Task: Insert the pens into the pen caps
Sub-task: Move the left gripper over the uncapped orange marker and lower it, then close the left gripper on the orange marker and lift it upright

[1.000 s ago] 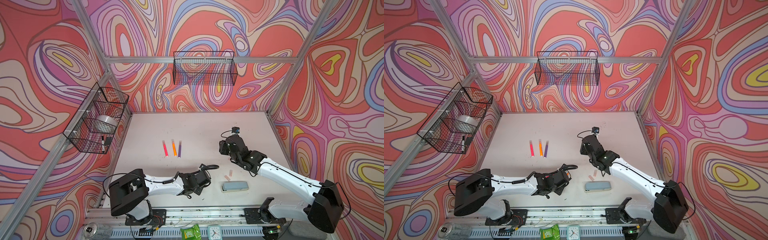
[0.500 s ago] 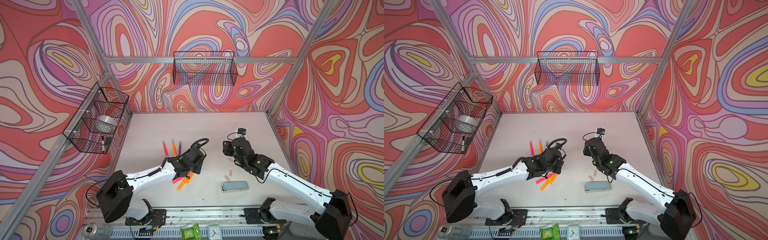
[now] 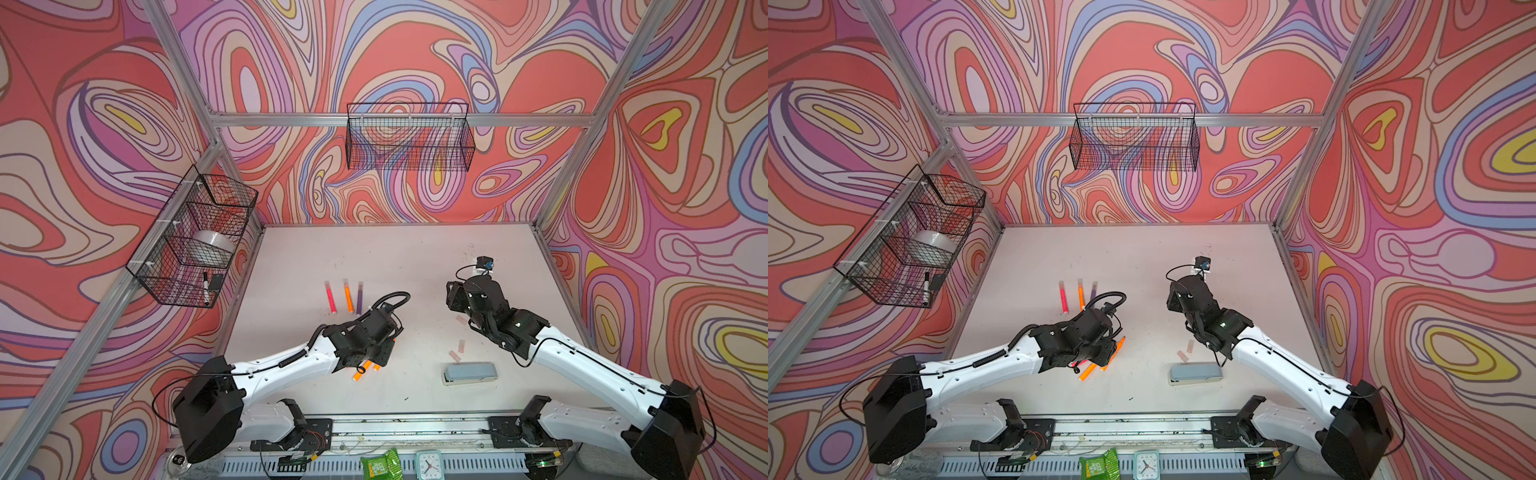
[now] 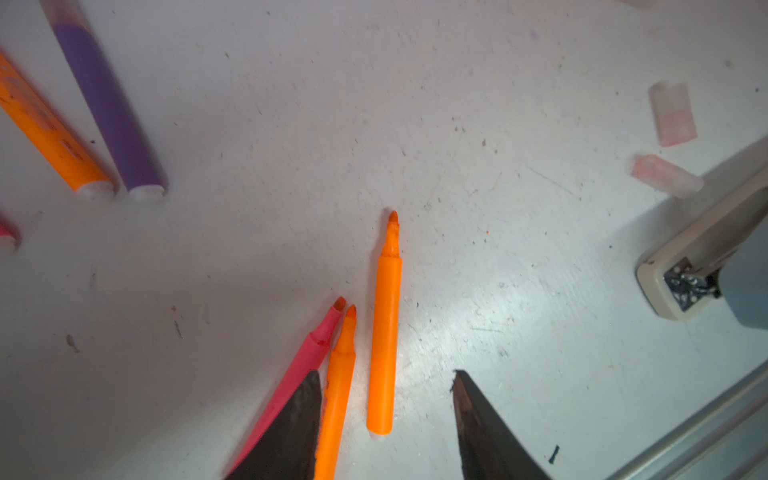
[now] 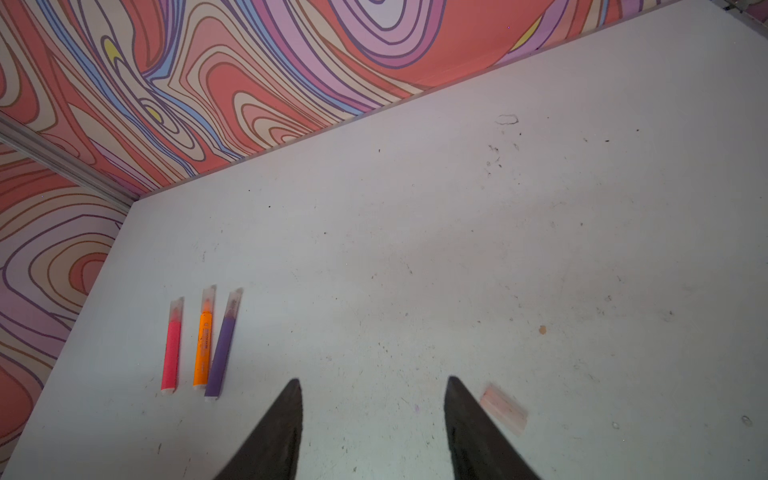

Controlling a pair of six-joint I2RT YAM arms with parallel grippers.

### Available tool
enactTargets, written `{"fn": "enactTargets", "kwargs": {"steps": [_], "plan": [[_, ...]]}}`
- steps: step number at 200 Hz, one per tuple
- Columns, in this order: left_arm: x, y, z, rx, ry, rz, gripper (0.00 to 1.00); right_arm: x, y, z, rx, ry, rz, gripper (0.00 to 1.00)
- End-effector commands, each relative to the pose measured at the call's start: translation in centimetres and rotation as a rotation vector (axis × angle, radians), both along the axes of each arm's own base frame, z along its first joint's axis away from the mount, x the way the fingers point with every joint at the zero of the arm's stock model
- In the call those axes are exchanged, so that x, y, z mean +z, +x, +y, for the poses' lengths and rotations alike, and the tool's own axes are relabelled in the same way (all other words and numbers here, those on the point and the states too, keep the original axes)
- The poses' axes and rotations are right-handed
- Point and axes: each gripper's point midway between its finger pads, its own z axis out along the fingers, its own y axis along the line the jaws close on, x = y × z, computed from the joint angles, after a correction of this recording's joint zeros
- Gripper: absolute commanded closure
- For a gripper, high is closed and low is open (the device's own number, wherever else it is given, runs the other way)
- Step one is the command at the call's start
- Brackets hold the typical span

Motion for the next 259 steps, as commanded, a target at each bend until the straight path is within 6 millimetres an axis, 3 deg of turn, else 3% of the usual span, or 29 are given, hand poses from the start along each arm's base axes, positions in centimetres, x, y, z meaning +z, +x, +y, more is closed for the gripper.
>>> {"fn": "enactTargets", "kwargs": {"steps": [1,48,136,259], "plan": [[-1.0,-1.8,-0.2,-0.037,0.016,0.046,0.44,-0.1,0.1,-0.1,-0.005,0.003,0.003,0.44],[-3.1,-1.7,-1.1,-0.06,0.073,0.058,0.42,-0.6,0.3,0.1,-0.003,-0.008,0.018,0.44],[-6.2,-1.5,-0.4,-0.046,0.172,0.092,0.44,-0.5,0.3,0.1,-0.001,-0.006,0.016,0.44],[-7.8,-2.1,-0.1,-0.072,0.276,0.176,0.64,-0.3,0.2,0.1,0.0,-0.004,0.014,0.44]]}}
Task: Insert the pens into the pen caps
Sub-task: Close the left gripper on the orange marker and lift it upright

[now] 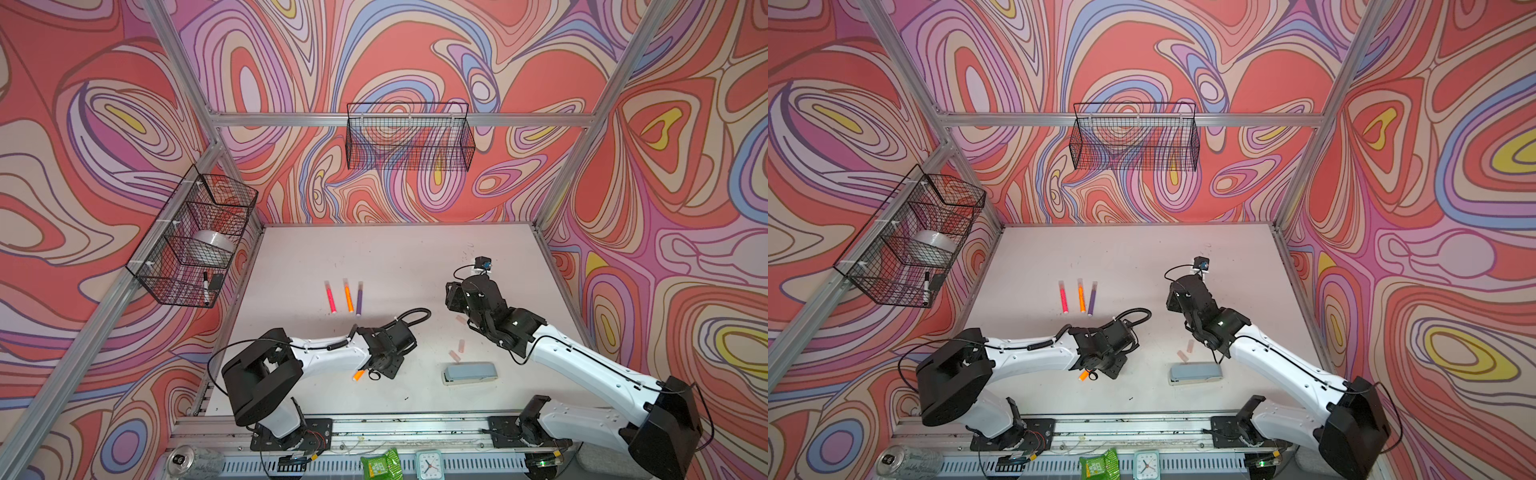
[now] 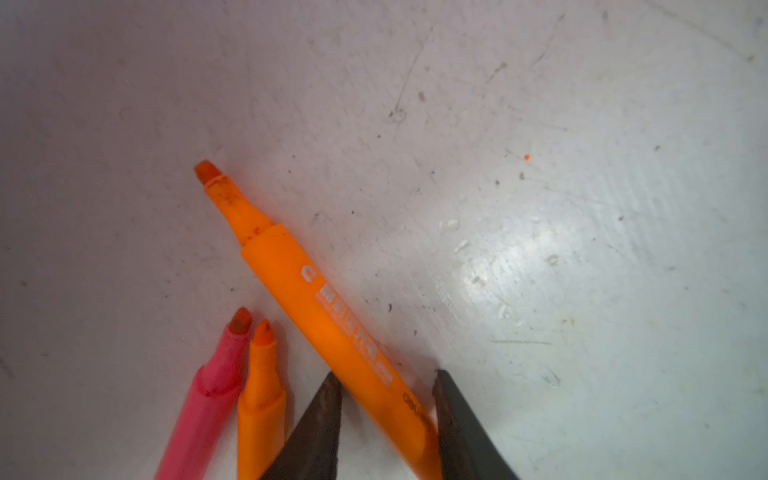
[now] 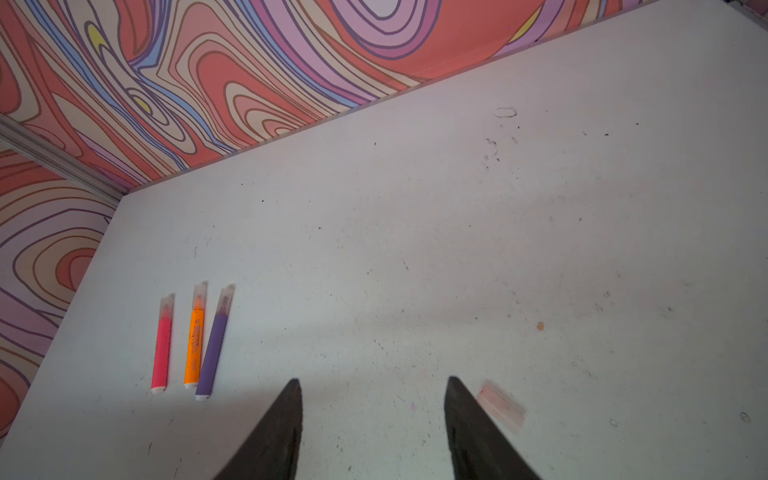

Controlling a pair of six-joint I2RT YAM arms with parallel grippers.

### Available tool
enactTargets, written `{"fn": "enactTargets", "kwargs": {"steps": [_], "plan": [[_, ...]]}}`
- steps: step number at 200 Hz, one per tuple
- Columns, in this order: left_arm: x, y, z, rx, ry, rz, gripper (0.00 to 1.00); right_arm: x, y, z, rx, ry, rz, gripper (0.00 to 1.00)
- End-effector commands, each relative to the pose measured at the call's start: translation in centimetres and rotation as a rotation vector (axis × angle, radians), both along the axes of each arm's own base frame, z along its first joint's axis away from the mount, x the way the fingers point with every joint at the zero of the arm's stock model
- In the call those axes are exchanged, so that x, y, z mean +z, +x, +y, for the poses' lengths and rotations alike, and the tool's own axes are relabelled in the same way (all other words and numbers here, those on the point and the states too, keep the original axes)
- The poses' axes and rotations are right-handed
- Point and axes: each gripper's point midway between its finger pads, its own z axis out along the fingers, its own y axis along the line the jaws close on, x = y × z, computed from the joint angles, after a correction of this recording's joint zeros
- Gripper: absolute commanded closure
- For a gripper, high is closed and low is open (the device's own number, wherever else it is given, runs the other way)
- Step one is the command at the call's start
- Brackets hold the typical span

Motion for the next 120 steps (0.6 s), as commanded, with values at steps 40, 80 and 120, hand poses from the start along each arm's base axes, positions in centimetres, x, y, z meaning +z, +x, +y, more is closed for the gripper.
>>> {"fn": "enactTargets", "kwargs": {"steps": [40,80,120], "plan": [[-1.3,-0.8,2.2,0.016,0.123,0.043,0.73,0.7,0.0,-0.1,-0.002,0.013,-0.01,0.44],[-1.8,-0.6,2.6,0.04,0.159,0.043,0.77,0.7,-0.1,-0.1,0.0,0.015,-0.009,0.44],[-2.3,-0.4,2.7,0.038,0.19,0.046,0.77,0.7,0.0,-0.1,-0.004,0.013,-0.01,0.44]]}}
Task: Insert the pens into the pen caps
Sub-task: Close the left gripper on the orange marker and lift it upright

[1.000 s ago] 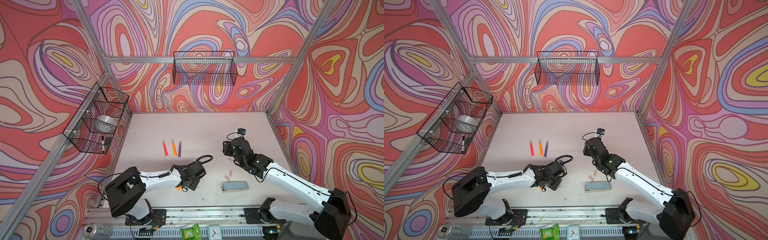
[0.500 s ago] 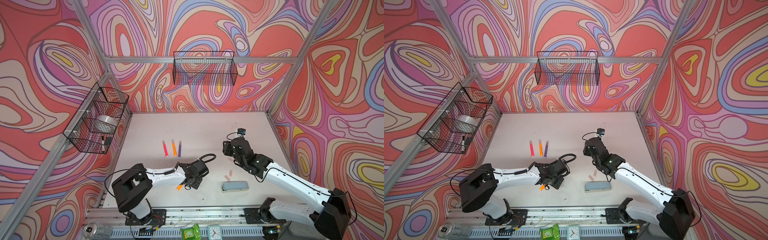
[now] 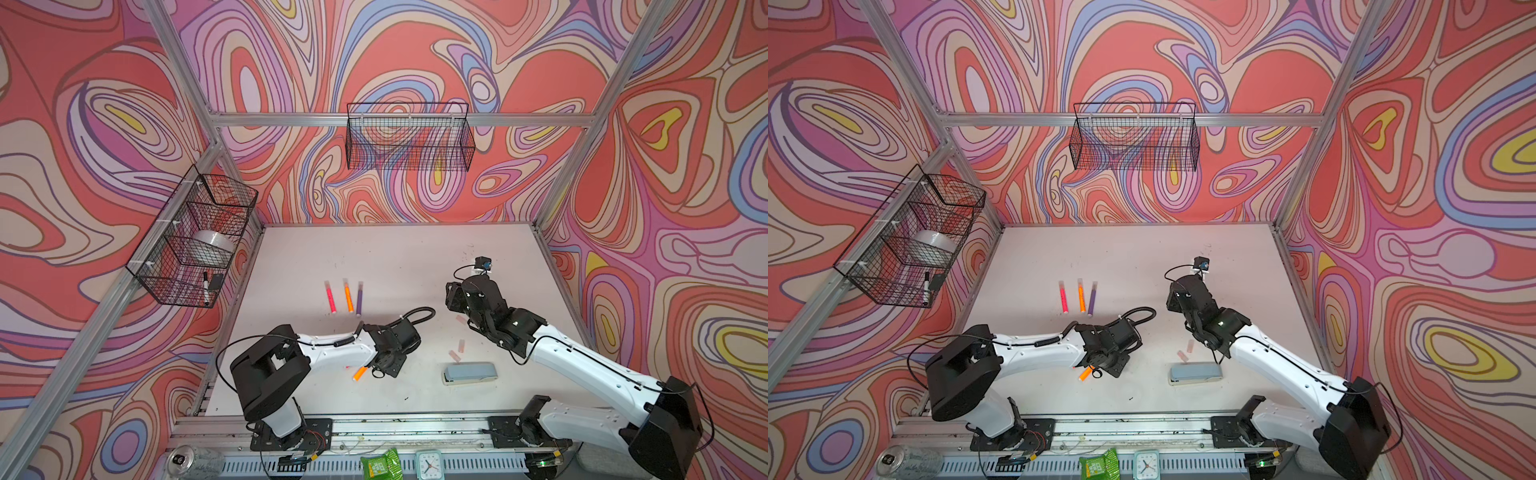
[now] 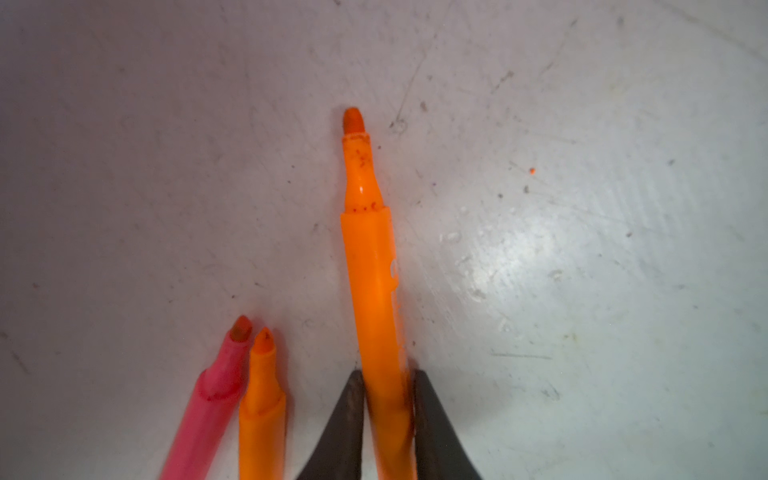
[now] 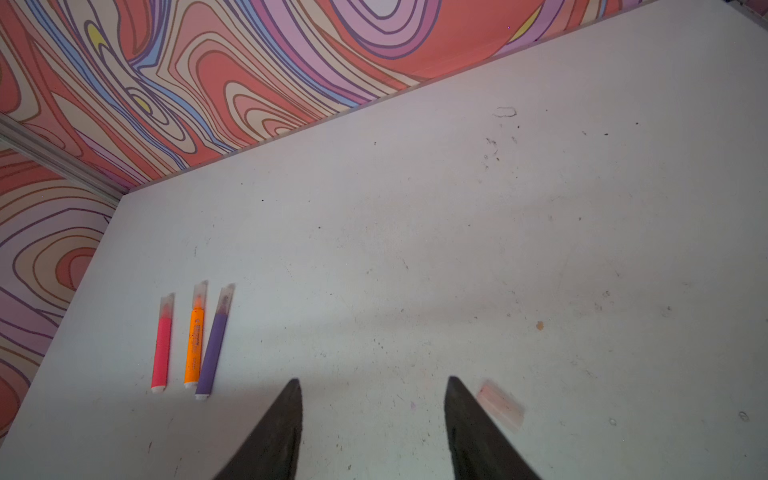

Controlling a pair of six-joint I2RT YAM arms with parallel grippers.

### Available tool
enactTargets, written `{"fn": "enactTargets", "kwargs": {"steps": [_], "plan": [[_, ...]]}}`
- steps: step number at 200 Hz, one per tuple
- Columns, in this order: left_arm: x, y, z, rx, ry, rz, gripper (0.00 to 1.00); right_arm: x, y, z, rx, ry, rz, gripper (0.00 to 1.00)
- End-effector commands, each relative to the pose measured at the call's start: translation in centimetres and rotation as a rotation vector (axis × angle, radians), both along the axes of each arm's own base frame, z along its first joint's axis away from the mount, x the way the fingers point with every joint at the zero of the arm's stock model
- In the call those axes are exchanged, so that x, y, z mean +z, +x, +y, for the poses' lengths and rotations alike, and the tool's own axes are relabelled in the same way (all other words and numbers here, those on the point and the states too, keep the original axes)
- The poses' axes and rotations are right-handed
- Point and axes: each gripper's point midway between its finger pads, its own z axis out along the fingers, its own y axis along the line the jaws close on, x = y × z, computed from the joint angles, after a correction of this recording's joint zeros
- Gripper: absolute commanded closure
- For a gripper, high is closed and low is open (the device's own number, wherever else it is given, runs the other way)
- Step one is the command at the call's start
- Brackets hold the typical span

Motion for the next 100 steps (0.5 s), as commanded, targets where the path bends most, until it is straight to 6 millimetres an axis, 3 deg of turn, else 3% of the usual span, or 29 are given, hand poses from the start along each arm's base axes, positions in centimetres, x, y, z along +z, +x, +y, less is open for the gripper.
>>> {"fn": "enactTargets", "kwargs": {"steps": [1,63,83,100], "plan": [[-2.2,-0.6,2.8,0.024,0.14,0.035,0.77,0.7,0.0,-0.1,-0.004,0.013,-0.011,0.44],[-1.7,0.1,2.2,0.05,0.063,0.025,0.87,0.8,-0.1,-0.5,-0.019,0.018,-0.019,0.44],[0.0,1.7,1.3,0.073,-0.023,0.012,0.88,1.0,-0.3,-0.9,-0.032,0.03,-0.032,0.44],[2.6,3.9,0.3,0.077,-0.065,-0.046,0.88,1.3,-0.6,-1.3,-0.044,0.041,-0.046,0.43]]}}
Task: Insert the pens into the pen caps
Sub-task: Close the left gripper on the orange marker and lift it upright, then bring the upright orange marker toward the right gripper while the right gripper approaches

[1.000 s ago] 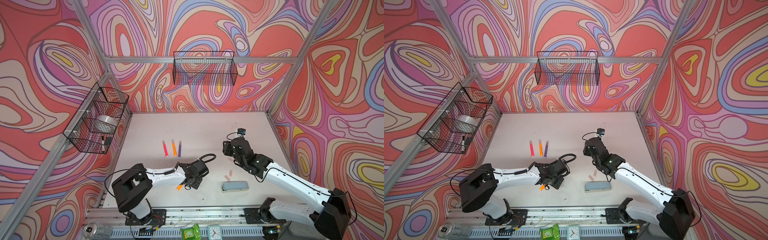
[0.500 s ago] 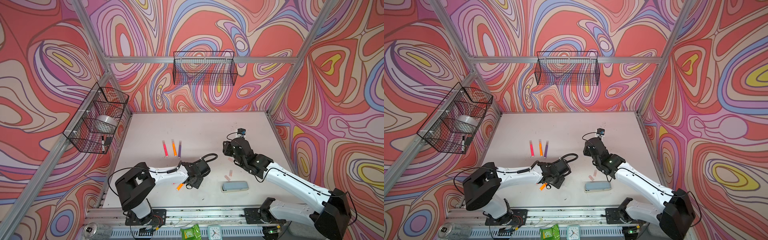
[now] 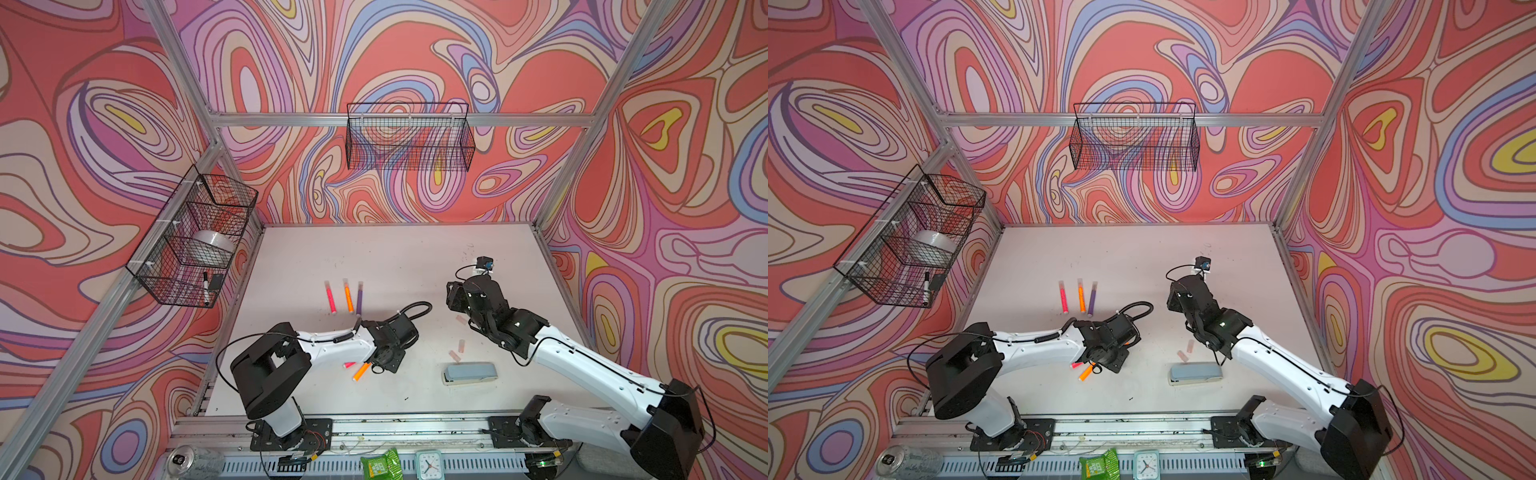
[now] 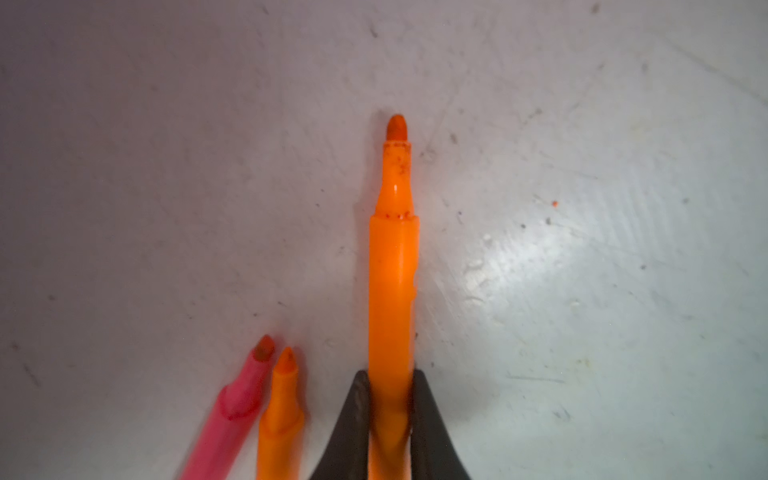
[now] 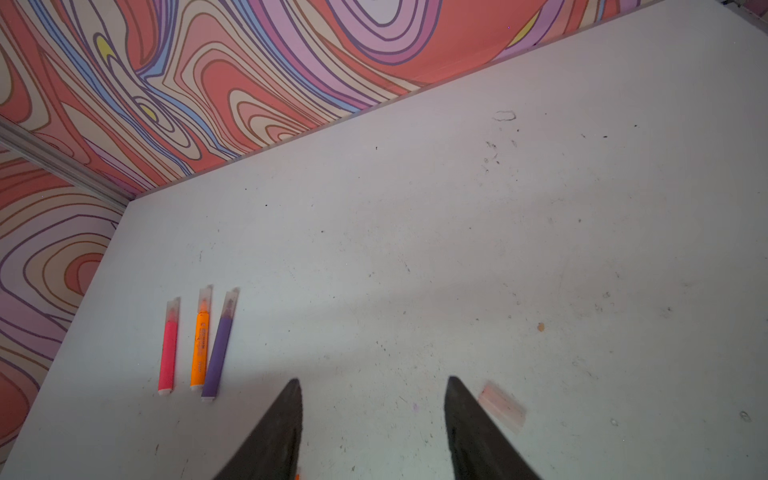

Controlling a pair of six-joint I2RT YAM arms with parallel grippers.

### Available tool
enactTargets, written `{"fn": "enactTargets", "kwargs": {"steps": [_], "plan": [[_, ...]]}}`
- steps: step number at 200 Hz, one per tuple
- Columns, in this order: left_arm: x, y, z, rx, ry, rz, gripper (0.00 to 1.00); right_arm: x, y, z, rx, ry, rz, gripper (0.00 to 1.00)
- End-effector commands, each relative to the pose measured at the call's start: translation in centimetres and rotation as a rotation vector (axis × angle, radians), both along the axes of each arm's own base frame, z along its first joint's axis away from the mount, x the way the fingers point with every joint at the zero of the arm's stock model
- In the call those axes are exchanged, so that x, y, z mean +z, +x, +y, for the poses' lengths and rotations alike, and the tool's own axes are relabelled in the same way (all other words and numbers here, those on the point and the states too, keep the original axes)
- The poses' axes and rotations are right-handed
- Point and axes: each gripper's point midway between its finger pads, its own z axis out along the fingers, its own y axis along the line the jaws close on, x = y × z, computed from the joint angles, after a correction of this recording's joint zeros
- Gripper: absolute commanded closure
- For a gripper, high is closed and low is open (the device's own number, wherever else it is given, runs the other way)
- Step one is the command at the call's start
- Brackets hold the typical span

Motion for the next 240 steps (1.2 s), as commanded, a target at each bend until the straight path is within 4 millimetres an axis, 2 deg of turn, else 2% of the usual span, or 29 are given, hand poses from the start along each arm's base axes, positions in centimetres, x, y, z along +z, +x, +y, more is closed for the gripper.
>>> {"fn": "enactTargets", "kwargs": {"steps": [1,26,51,70,87,116,135,166,198,240], "plan": [[2.6,2.3,-0.5,0.023,-0.041,-0.054,0.88,0.6,-0.4,-1.0,-0.036,0.02,-0.028,0.43],[7.0,6.0,-2.4,0.066,-0.178,-0.106,0.9,0.9,-0.8,-1.5,-0.045,0.043,-0.051,0.42],[11.3,9.2,-4.2,0.102,-0.296,-0.18,0.91,1.1,-1.1,-0.5,0.008,0.091,-0.069,0.42],[13.5,10.3,-5.5,0.099,-0.379,-0.246,0.93,1.2,-1.3,1.0,0.083,0.139,-0.079,0.41],[14.6,10.6,-6.4,0.068,-0.479,-0.312,0.93,1.2,-1.5,2.5,0.163,0.19,-0.088,0.41],[15.0,10.2,-6.1,0.02,-0.533,-0.395,0.93,1.5,-2.2,5.4,0.305,0.277,-0.098,0.4],[15.0,9.6,-6.1,-0.012,-0.562,-0.42,0.93,1.4,-2.4,6.4,0.356,0.306,-0.092,0.39],[16.2,8.3,-6.8,-0.098,-0.611,-0.474,0.93,0.9,-2.5,8.1,0.426,0.339,-0.076,0.39],[16.7,7.4,-7.0,-0.13,-0.618,-0.496,0.94,0.3,-2.6,9.1,0.464,0.368,-0.055,0.4],[18.3,5.5,-8.1,-0.212,-0.668,-0.525,0.95,-0.7,-2.3,9.9,0.476,0.376,-0.023,0.41]]}}
